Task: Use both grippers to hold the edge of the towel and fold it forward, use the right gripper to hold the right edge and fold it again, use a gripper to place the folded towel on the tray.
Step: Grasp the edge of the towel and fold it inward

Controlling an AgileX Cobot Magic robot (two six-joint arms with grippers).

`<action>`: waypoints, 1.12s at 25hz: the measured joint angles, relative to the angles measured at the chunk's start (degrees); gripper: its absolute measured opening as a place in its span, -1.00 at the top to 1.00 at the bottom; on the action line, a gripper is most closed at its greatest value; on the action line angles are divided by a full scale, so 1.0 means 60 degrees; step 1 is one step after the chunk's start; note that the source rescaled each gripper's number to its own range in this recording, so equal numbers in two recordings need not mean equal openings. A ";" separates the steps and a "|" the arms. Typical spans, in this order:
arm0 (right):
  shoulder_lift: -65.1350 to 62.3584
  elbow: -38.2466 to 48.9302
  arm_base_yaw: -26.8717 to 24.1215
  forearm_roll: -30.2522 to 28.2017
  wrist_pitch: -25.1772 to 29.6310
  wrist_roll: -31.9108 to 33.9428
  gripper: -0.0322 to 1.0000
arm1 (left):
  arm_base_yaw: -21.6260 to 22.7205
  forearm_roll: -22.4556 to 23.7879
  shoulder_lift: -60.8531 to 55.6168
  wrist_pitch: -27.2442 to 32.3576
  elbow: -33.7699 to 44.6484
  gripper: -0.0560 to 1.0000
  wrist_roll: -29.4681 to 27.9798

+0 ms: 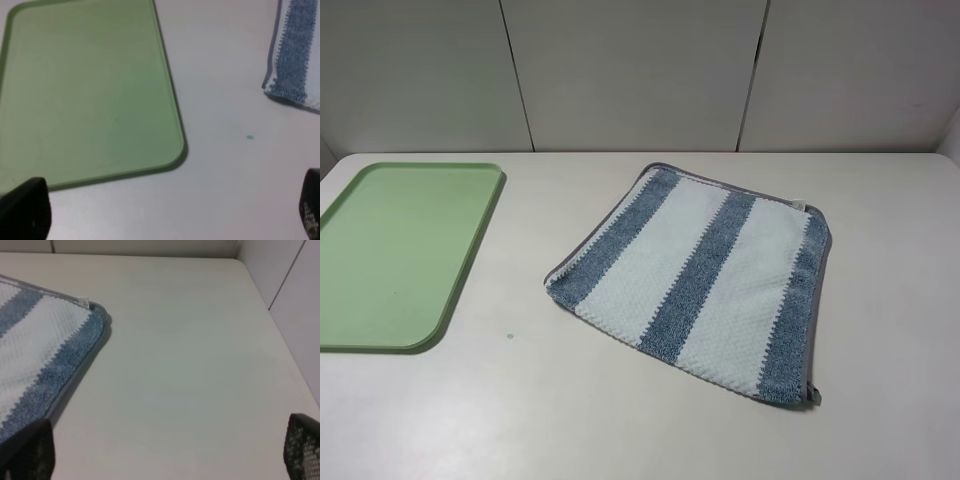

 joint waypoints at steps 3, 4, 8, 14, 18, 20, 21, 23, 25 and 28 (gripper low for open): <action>0.0000 0.0000 0.0000 0.0000 0.0000 0.0000 -1.00 | 0.0000 0.0000 0.0000 0.0000 0.0000 -1.00 0.0000; 0.0000 0.0000 0.0000 0.0000 0.0000 0.0000 -1.00 | 0.0000 0.0000 0.0000 0.0000 0.0000 -1.00 0.0000; 0.0000 0.0000 0.0000 0.0000 0.0000 0.0000 -1.00 | 0.0000 0.0000 0.0000 0.0000 0.0000 -1.00 0.0000; 0.0000 0.0000 0.0000 0.0000 0.0000 0.0000 -1.00 | 0.0000 0.0000 0.0000 0.0000 0.0000 -1.00 0.0000; 0.0000 0.0000 0.0000 0.0000 0.0000 0.0000 -1.00 | 0.0000 0.0000 0.0000 0.0000 0.0000 -1.00 0.0000; 0.0000 0.0000 0.0000 0.0000 0.0000 0.0000 -1.00 | 0.0000 0.0000 0.0042 0.0000 0.0000 -1.00 0.0000; 0.0000 0.0000 0.0000 0.0000 0.0000 0.0000 -1.00 | 0.0000 0.0000 0.0177 0.0000 0.0000 -1.00 0.0000; 0.0000 0.0000 0.0000 0.0000 0.0000 0.0000 -1.00 | 0.0000 0.0000 0.0601 0.0000 0.0000 -1.00 0.0058; 0.0000 0.0000 0.0000 0.0000 0.0000 0.0000 -1.00 | 0.0000 0.0000 0.1182 0.0000 -0.0092 -0.99 0.0340; 0.0000 0.0000 0.0000 0.0000 0.0000 0.0000 -1.00 | 0.0000 0.0000 0.2039 -0.0030 -0.0430 -0.99 0.0956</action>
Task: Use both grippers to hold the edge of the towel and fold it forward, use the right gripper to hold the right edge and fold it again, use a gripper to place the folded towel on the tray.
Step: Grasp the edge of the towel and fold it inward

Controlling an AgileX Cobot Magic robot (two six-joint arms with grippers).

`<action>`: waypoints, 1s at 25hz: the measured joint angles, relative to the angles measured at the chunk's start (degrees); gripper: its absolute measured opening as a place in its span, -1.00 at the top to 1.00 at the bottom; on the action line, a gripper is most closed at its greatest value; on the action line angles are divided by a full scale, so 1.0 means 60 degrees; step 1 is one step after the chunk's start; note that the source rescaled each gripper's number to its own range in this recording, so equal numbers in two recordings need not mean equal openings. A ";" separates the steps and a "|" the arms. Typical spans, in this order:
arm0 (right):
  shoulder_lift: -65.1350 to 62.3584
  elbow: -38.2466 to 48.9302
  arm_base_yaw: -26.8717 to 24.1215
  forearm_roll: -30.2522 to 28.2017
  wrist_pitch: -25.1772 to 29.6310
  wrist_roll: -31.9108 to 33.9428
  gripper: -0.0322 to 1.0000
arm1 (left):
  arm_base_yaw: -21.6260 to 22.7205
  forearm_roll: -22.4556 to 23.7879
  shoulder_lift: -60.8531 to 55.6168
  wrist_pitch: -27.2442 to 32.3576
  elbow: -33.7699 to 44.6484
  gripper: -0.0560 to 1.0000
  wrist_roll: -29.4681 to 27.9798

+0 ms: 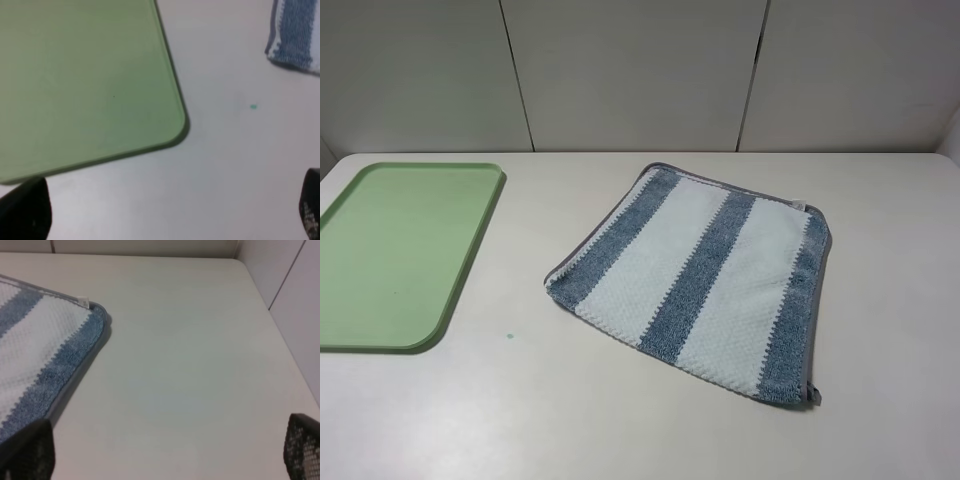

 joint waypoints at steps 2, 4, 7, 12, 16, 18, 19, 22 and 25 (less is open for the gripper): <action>0.0000 0.0000 0.0000 0.0000 0.0000 0.0000 -1.00 | 0.0000 0.0000 0.0671 -0.0145 -0.0291 -0.99 0.0310; 0.0000 0.0000 0.0000 0.0000 0.0000 0.0000 -1.00 | 0.0000 0.0000 0.1297 -0.0250 -0.0579 -0.99 0.0591; 0.0000 0.0000 0.0000 0.0000 0.0000 0.0000 -1.00 | 0.0000 0.0000 0.2243 -0.0415 -0.1006 -0.99 0.1054; 0.0000 0.0000 0.0000 0.0000 0.0000 0.0000 -1.00 | -0.0698 0.0052 0.3397 -0.1197 -0.1656 -0.98 0.1584; 0.0610 -0.0222 0.0000 0.0102 0.0032 0.0000 -1.00 | -0.1740 0.0566 0.4479 -0.1239 -0.2221 -0.94 0.1932; 0.1301 -0.0569 0.0000 0.0129 0.0068 -0.0056 -1.00 | -0.2238 0.0944 0.5147 -0.1284 -0.2511 -0.92 0.1955; 0.1724 -0.0723 0.0000 0.0139 0.0068 -0.0157 -1.00 | -0.2465 0.1092 0.5422 -0.1322 -0.2632 -0.91 0.1966; 0.2970 -0.1180 0.0000 0.0139 0.0068 -0.0524 -1.00 | -0.3280 0.1581 0.6367 -0.1515 -0.2992 -0.90 0.1973; 0.4123 -0.1552 0.0000 0.0139 0.0068 -0.0766 -1.00 | -0.4083 0.1883 0.7162 -0.1657 -0.3166 -0.88 0.1976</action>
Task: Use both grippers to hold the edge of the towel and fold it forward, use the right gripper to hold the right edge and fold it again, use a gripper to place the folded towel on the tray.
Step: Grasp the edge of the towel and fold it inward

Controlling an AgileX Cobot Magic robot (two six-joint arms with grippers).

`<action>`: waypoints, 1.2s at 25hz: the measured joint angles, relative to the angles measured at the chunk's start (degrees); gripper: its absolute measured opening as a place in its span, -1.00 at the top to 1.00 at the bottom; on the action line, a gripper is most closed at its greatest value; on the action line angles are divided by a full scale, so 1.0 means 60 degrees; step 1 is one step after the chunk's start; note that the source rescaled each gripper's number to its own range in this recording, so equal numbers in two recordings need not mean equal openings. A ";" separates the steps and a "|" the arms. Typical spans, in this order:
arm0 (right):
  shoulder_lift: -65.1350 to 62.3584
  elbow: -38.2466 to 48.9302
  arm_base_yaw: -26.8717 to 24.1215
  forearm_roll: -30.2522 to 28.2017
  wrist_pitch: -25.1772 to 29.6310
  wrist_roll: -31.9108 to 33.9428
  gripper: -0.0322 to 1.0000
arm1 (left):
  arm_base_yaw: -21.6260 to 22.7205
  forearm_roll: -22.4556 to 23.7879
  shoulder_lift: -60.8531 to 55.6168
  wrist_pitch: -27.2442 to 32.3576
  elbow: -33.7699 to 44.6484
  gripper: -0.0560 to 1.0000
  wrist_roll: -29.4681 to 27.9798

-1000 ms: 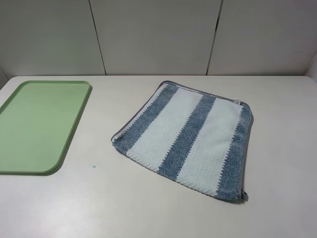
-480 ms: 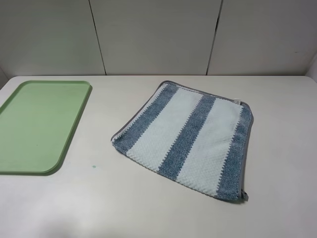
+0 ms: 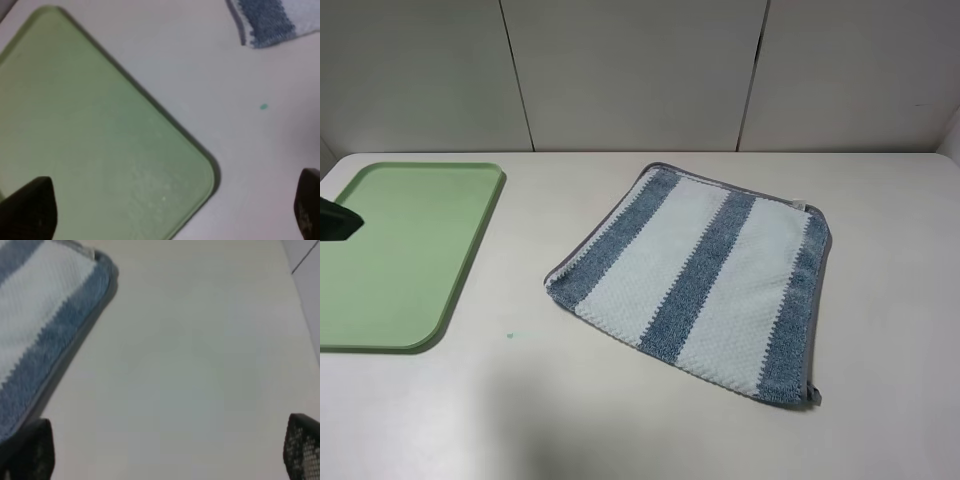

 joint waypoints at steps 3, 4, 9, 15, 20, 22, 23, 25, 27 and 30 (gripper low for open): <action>0.0974 -0.0134 0.0000 0.0007 -0.0009 -0.0342 -1.00 | -0.0692 0.0030 0.0702 -0.0061 -0.0057 -0.87 0.0000; 0.1199 -0.0155 0.0000 0.0019 -0.0009 -0.0520 -1.00 | -0.0840 0.0030 0.0936 -0.0061 -0.0057 -0.87 0.0000; 0.2113 -0.0161 0.0650 0.0265 -0.0090 -0.1796 -1.00 | -0.1418 0.0041 0.1874 -0.0104 -0.0057 -0.86 0.0206; 0.3041 -0.0161 0.2474 0.0328 -0.0572 -0.2640 -1.00 | -0.1894 -0.0194 0.2569 -0.0124 -0.0057 -0.85 0.1079; 0.4124 -0.0161 0.3869 0.0328 -0.0950 -0.2925 -1.00 | -0.2119 -0.0879 0.2642 -0.0136 -0.0057 -0.85 0.1822; 0.4566 -0.0161 0.4279 0.0328 -0.1045 -0.3039 -1.00 | -0.2131 -0.1126 0.2642 -0.0136 -0.0057 -0.85 0.2043; 0.4789 -0.0161 0.4461 0.0328 -0.1079 -0.3104 -1.00 | -0.2131 -0.1212 0.2642 -0.0136 -0.0057 -0.85 0.2169; 0.5138 -0.0161 0.4712 0.0328 -0.1122 -0.3139 -1.00 | -0.2131 -0.1392 0.2642 -0.0148 -0.0057 -0.84 0.2530; 0.5405 -0.0161 0.4930 0.0265 -0.1201 -0.3175 -1.00 | -0.2131 -0.1456 0.2678 -0.0230 -0.0057 -0.83 0.2955; 0.5508 -0.0161 0.5333 0.0328 -0.1440 -0.3175 -1.00 | -0.2131 -0.1496 0.2968 -0.0151 -0.0057 -0.81 0.3155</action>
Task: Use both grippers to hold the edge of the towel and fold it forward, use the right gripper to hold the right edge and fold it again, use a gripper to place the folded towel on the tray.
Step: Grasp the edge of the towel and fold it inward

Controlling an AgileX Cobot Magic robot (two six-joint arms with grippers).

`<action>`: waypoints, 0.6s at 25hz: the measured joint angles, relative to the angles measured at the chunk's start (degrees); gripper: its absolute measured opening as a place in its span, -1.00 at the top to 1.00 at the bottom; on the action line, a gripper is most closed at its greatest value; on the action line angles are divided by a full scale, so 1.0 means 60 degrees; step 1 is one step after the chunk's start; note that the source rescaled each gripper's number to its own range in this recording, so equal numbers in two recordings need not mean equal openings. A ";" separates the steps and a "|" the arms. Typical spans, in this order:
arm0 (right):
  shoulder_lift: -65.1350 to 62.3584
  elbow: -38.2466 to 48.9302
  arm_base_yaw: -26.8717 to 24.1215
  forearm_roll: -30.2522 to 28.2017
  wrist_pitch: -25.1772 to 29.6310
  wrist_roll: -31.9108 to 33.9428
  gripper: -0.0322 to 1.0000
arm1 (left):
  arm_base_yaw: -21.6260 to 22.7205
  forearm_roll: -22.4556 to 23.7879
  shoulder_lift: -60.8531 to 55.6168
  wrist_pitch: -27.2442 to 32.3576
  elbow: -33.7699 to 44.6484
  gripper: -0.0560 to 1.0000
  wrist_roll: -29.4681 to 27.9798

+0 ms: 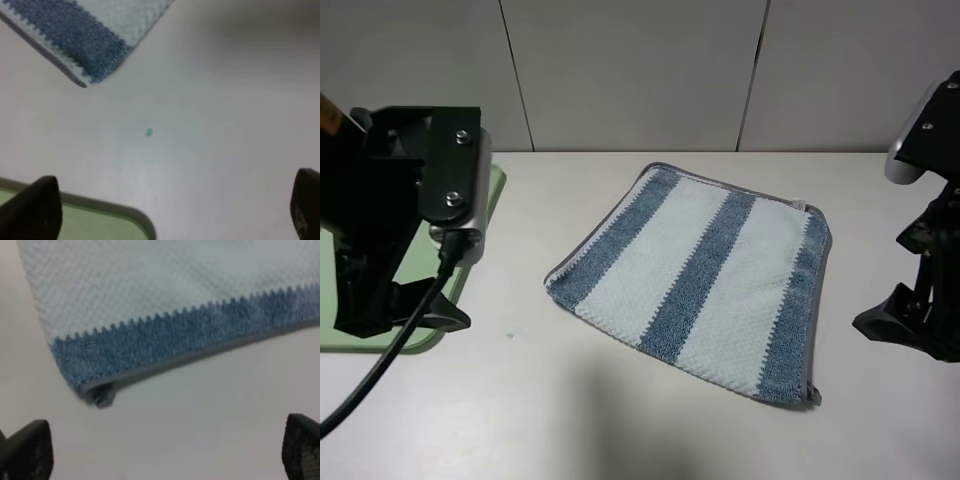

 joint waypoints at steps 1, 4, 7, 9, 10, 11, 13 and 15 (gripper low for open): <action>0.0000 0.0000 0.0145 0.0000 -0.0010 0.0000 -1.00 | 0.0000 -0.0010 0.0135 0.0070 0.0000 -0.81 0.0046; 0.0000 0.0000 0.0450 0.0027 0.0035 -0.0008 -1.00 | 0.0000 -0.0083 0.0540 0.0113 0.0000 -0.79 0.0362; 0.0000 0.0000 0.0525 0.0075 0.0080 -0.0019 -1.00 | 0.0000 -0.0103 0.1078 0.0038 -0.0040 -0.79 0.0962; 0.0000 0.0000 0.0525 0.0095 0.0080 -0.0028 -1.00 | 0.0000 -0.0103 0.1595 -0.0058 -0.0255 -0.79 0.1453; 0.0000 0.0000 0.0525 0.0103 0.0080 -0.0028 -1.00 | 0.0000 -0.0078 0.1887 -0.0138 -0.0465 -0.79 0.1624; 0.0000 0.0000 0.0525 0.0123 0.0080 -0.0028 -1.00 | 0.0000 -0.0053 0.2149 -0.0211 -0.0737 -0.79 0.1795; 0.0000 0.0000 0.0525 0.0193 0.0080 -0.0028 -1.00 | 0.0027 -0.0028 0.2809 -0.0323 -0.1398 -0.79 0.2022; 0.0000 0.0000 0.0525 0.0327 0.0062 -0.0028 -1.00 | 0.0143 -0.0163 0.3453 -0.0356 -0.2263 -0.79 0.2089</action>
